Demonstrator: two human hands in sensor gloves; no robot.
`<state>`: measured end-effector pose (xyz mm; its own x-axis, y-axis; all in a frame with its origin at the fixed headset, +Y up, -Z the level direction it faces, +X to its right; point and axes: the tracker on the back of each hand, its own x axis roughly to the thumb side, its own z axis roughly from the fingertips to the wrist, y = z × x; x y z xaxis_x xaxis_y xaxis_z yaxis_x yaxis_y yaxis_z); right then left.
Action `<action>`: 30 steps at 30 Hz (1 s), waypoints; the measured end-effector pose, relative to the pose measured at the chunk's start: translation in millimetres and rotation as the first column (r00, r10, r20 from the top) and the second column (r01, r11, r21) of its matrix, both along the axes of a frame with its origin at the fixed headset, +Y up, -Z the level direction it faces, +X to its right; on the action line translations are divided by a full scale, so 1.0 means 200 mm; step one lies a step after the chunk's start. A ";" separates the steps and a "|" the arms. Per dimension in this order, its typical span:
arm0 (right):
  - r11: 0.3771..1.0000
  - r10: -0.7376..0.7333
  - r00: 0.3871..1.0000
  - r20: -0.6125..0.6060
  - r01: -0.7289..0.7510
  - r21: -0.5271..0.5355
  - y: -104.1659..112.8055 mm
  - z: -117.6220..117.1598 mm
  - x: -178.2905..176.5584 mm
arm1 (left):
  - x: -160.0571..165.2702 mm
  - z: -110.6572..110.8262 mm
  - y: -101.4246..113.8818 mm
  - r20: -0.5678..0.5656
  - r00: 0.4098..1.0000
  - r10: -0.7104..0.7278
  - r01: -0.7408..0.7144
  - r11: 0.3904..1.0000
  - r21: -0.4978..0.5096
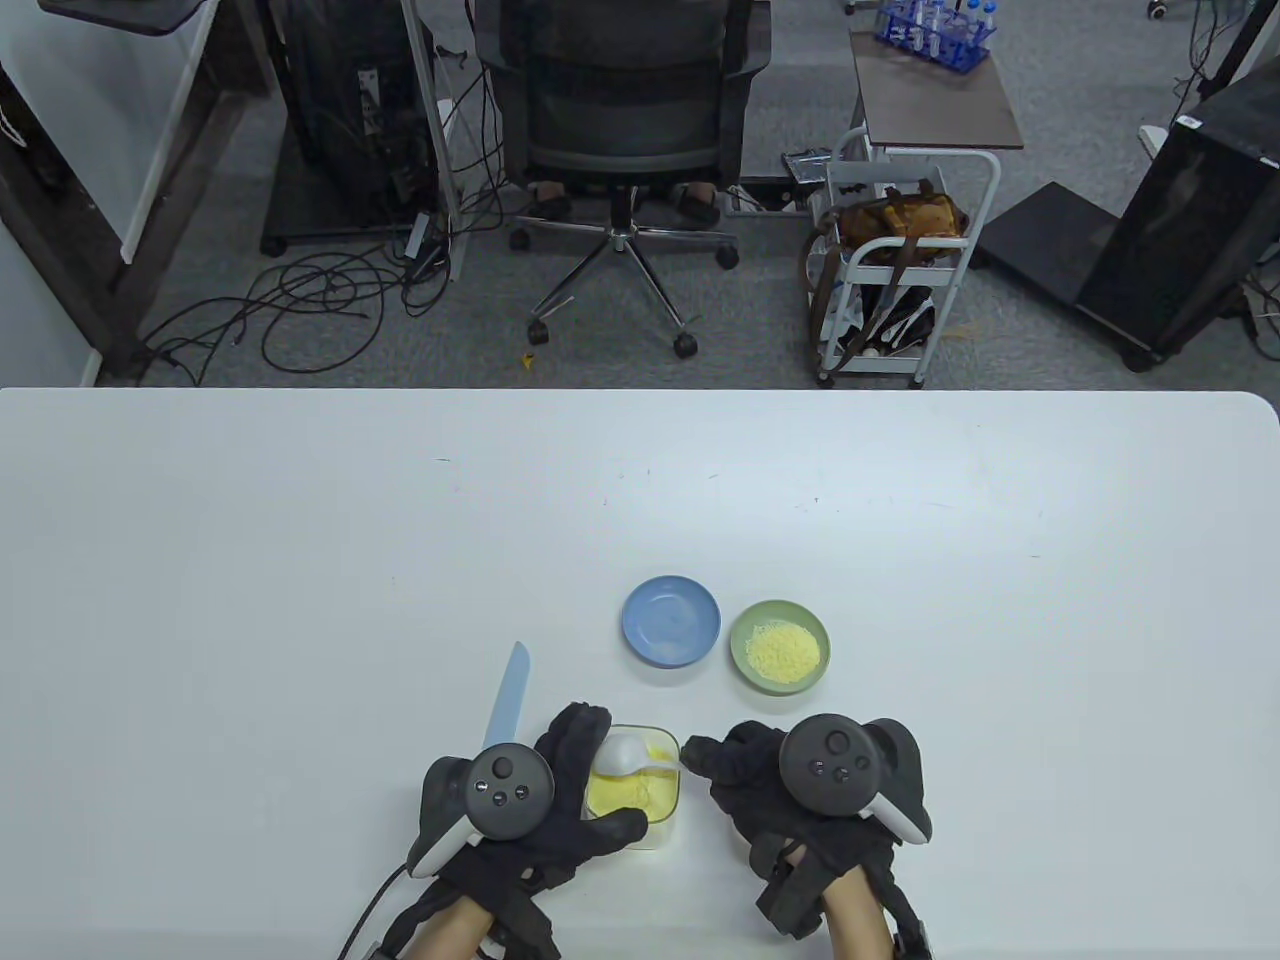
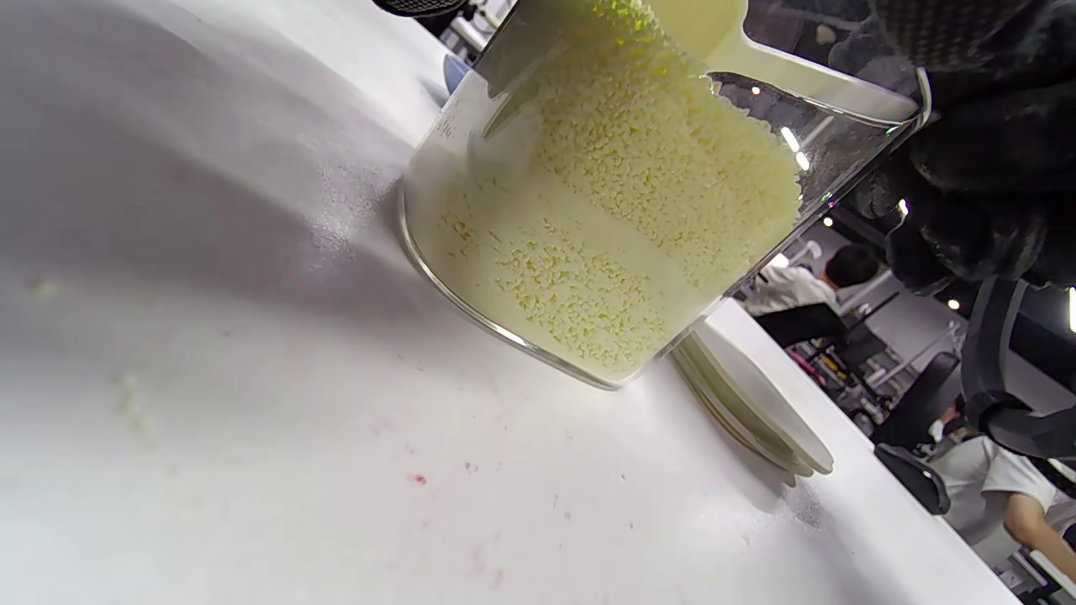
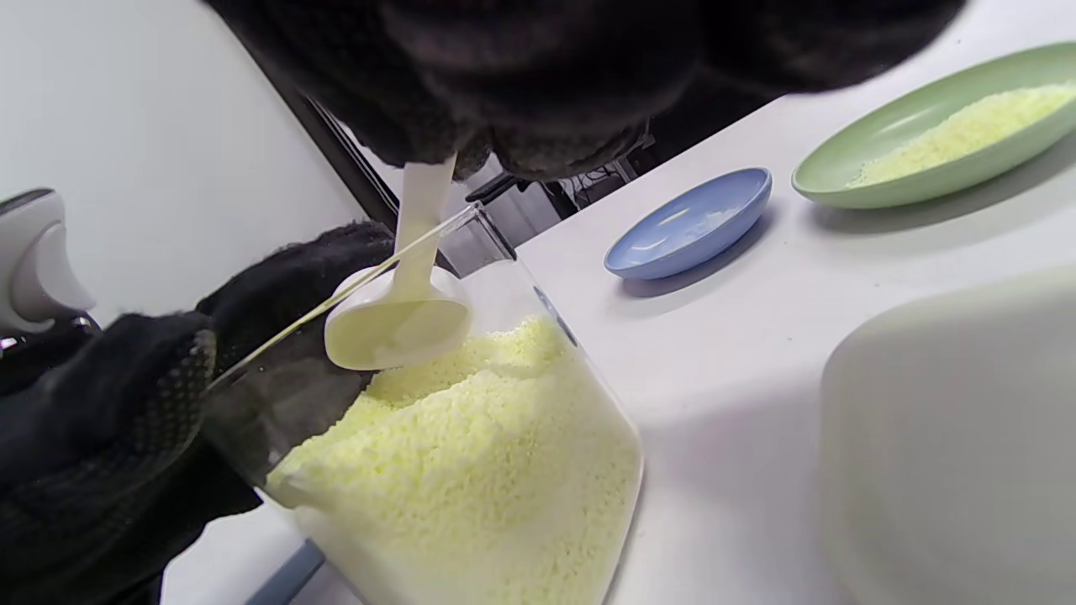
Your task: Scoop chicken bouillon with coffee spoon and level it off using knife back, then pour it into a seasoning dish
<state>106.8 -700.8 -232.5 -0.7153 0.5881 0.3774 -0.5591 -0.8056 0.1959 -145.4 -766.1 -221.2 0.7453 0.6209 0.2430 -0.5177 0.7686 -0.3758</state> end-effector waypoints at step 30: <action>0.803 -0.398 0.916 -0.049 0.322 -0.501 -0.14 -0.08 -0.02 | 0.00 0.00 0.00 -0.001 1.000 -0.014 0.014 1.000 -0.001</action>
